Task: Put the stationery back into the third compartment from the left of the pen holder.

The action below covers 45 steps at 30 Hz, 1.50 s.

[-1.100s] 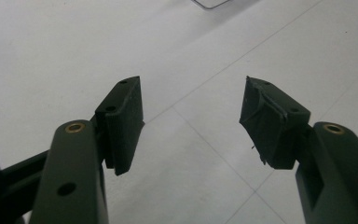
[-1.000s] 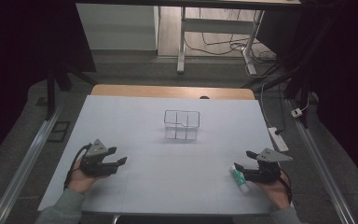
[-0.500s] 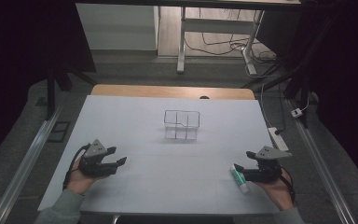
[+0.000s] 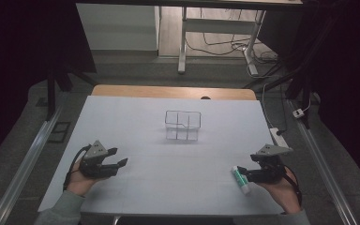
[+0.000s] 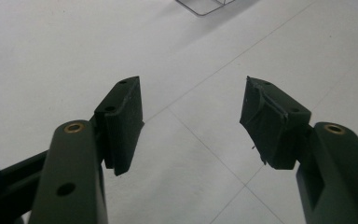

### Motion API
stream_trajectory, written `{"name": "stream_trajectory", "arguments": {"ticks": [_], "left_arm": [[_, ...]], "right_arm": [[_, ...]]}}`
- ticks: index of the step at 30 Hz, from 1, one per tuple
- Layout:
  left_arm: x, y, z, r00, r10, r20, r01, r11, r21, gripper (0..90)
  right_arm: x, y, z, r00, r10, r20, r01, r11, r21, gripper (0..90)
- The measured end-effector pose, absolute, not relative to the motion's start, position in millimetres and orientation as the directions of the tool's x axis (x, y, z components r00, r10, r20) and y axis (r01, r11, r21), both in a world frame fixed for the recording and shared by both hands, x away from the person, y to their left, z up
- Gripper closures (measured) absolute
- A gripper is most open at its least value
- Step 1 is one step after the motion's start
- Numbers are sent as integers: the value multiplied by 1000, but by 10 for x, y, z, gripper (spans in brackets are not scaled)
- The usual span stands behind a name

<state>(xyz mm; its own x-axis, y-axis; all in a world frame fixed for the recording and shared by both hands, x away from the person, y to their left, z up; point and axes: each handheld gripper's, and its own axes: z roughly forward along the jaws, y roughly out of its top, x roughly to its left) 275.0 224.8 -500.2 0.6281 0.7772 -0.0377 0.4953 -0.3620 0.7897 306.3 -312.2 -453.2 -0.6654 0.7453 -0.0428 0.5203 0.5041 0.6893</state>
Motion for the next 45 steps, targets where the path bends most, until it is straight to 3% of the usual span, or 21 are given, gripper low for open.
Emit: {"name": "stream_trajectory", "arguments": {"ticks": [18, 27, 35, 40, 45], "left_arm": [[2774, 2211, -5057, 632, 775, -31, 506, -381, 773, 379], [2774, 2163, -5086, 640, 768, -22, 508, -401, 762, 376], [2777, 2157, -5099, 641, 767, -22, 511, -405, 758, 375], [2779, 2155, -5103, 642, 766, -22, 510, -406, 758, 375], [2780, 2150, -5106, 646, 763, -28, 511, -404, 759, 374]], "right_arm": [[3080, -3013, -4662, -673, 739, -18, 614, 572, 544, 260], [3044, -2928, -4740, -696, 717, -41, 639, 644, 420, 269], [3047, -2886, -4828, -707, 706, -43, 649, 671, 358, 382], [3052, -2852, -4898, -712, 700, -57, 653, 690, 312, 533], [3061, -2848, -4899, -702, 710, -46, 669, 681, 297, 625]]}}
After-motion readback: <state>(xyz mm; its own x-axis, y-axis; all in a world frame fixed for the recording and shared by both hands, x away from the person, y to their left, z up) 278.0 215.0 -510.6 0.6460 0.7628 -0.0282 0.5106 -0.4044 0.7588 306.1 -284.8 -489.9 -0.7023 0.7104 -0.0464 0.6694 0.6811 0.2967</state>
